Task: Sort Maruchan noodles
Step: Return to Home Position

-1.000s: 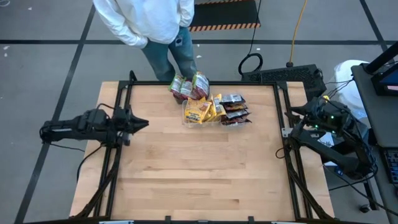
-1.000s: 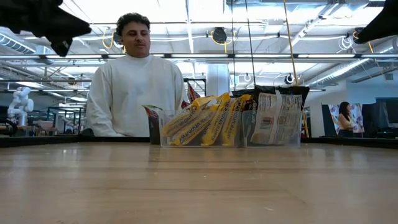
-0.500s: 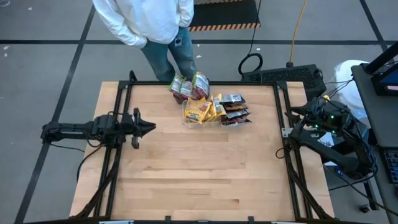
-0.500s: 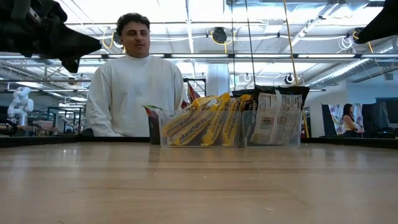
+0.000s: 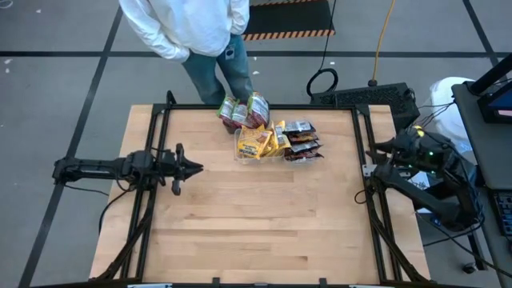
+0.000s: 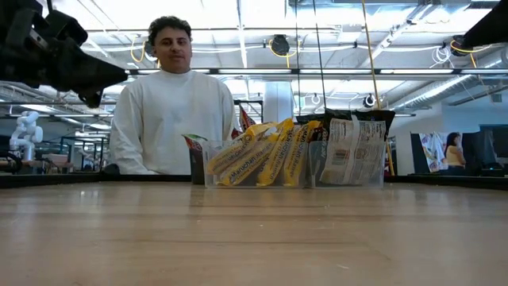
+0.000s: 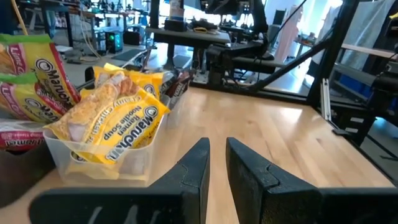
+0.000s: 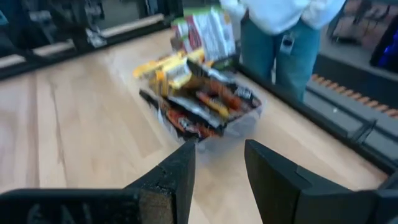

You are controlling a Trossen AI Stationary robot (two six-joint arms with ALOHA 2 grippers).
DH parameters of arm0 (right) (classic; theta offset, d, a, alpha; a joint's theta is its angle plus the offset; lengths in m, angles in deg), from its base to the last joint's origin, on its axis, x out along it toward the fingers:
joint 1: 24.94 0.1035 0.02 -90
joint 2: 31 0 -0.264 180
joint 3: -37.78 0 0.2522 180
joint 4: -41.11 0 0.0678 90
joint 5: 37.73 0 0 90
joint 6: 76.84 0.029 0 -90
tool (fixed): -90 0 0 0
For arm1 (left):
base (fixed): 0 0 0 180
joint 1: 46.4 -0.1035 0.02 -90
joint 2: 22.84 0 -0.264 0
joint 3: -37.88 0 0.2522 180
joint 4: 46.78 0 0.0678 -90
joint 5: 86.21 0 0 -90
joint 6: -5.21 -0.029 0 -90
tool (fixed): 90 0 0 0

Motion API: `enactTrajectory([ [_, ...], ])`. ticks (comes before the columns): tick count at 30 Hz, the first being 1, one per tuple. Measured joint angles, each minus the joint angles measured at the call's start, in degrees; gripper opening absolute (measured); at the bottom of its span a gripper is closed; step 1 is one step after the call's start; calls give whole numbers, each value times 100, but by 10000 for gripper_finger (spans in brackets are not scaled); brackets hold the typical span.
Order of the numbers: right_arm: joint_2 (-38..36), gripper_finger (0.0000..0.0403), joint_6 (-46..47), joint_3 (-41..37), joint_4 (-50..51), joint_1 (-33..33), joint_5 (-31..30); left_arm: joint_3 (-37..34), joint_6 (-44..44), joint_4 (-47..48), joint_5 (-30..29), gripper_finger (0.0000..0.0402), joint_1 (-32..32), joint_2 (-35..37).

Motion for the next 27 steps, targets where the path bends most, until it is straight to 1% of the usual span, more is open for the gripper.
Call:
enactTrajectory([
  [8,-616,132,179,0,-340,0,0,-185,18,-35,5,58,0,0],
  [12,-609,132,230,-3,-375,-19,107,-202,16,-35,9,58,2,-2],
  [16,-617,132,115,-203,-728,-77,356,-202,-43,-39,12,58,2,-2],
  [18,-621,132,74,-391,-1058,-94,505,-202,-24,-27,12,58,2,-4],
  [22,-623,132,63,-933,-1993,-120,1008,-202,-18,-28,12,58,2,-4],
  [25,-623,132,127,-1292,-2510,-120,1185,-202,10,-28,12,58,2,-4],
  [27,-621,132,204,-1442,-2731,-120,1198,-202,37,-24,61,58,2,-4],
])
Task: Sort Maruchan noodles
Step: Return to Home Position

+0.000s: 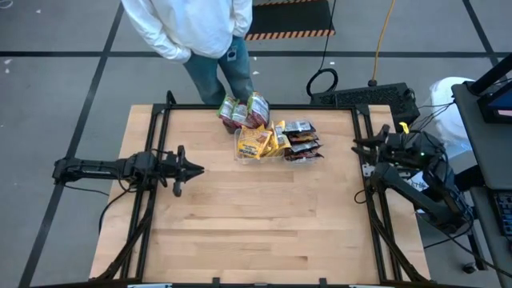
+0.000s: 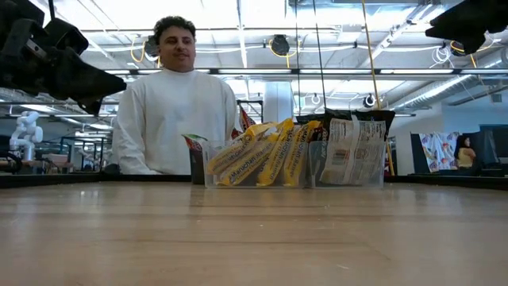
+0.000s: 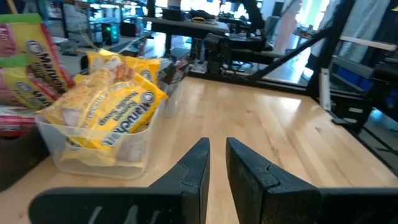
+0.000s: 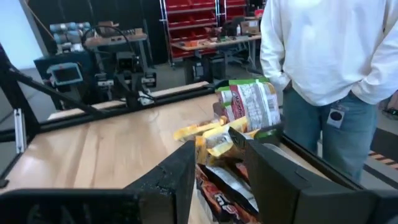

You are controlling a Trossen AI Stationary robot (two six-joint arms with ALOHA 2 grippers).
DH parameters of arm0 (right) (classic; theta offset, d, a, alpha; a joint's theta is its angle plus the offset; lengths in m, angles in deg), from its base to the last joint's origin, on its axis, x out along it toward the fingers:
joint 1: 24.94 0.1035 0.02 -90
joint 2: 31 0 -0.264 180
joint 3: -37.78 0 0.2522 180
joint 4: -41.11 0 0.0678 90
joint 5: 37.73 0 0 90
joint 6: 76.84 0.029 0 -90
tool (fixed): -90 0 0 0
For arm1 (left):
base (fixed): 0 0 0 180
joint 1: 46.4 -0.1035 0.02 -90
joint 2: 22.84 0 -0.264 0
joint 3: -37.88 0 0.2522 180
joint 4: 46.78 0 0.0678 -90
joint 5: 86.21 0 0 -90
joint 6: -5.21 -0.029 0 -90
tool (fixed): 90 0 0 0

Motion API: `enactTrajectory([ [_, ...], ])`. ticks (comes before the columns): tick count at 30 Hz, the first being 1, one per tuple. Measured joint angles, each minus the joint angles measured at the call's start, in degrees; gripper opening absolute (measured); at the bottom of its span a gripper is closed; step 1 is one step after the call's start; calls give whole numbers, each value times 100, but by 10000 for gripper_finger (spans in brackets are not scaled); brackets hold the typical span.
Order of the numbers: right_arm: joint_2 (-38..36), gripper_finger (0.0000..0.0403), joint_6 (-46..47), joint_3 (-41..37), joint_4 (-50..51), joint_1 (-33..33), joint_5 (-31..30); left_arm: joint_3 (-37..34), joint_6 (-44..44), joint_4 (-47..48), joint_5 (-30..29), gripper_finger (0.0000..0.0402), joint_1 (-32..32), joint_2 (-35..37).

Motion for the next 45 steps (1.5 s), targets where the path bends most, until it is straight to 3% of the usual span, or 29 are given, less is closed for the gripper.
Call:
enactTrajectory([
  [8,-2,132,405,-425,-955,2,7,0,0,9,233,58,0,0],
  [22,-2,132,210,-2259,-3553,4,-3,0,4,28,233,58,0,0],
  [45,20,132,-373,-3550,-4532,9,1,2,15,205,233,58,0,-2],
])
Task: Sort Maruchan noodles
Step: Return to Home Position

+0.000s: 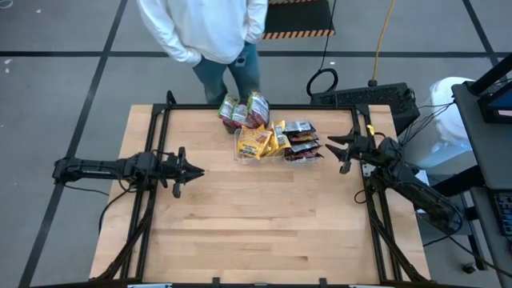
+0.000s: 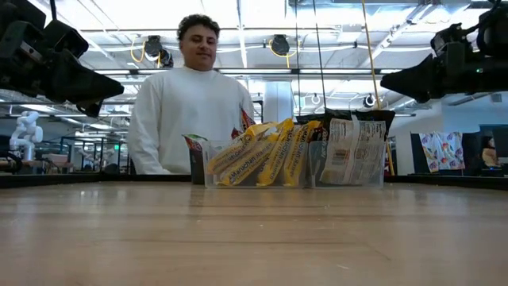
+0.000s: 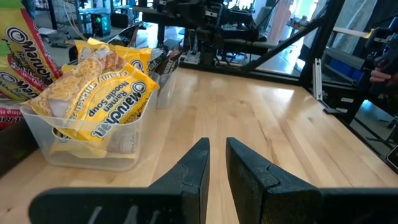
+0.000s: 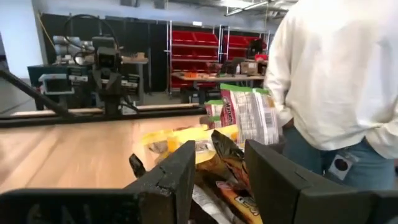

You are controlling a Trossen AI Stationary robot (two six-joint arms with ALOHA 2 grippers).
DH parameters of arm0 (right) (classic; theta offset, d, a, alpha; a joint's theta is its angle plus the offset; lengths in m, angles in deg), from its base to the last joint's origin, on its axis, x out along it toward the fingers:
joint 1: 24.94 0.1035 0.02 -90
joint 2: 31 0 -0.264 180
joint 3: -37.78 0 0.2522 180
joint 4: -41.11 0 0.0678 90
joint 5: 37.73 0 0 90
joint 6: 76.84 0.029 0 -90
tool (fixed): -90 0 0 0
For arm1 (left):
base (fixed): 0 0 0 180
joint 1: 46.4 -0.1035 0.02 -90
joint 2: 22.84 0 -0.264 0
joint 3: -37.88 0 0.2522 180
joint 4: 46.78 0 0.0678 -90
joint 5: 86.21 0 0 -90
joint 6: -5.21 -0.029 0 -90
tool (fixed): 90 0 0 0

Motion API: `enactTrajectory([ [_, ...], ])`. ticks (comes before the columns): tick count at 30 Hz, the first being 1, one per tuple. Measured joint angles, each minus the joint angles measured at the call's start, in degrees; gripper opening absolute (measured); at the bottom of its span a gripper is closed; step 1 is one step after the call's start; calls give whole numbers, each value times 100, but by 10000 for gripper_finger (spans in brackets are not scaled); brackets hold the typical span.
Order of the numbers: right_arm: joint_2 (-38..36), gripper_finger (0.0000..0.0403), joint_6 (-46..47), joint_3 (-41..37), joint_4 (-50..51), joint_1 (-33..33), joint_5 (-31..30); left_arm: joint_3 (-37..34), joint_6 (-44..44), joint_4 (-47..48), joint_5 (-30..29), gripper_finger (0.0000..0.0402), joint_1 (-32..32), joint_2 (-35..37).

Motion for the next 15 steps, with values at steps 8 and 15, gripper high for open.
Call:
enactTrajectory([
  [8,4,132,199,-13,25,2,-15,4,-71,40,0,58,0,-28],
  [15,2,132,525,-20,25,2,-14,7,-37,38,-2,58,0,-37],
])
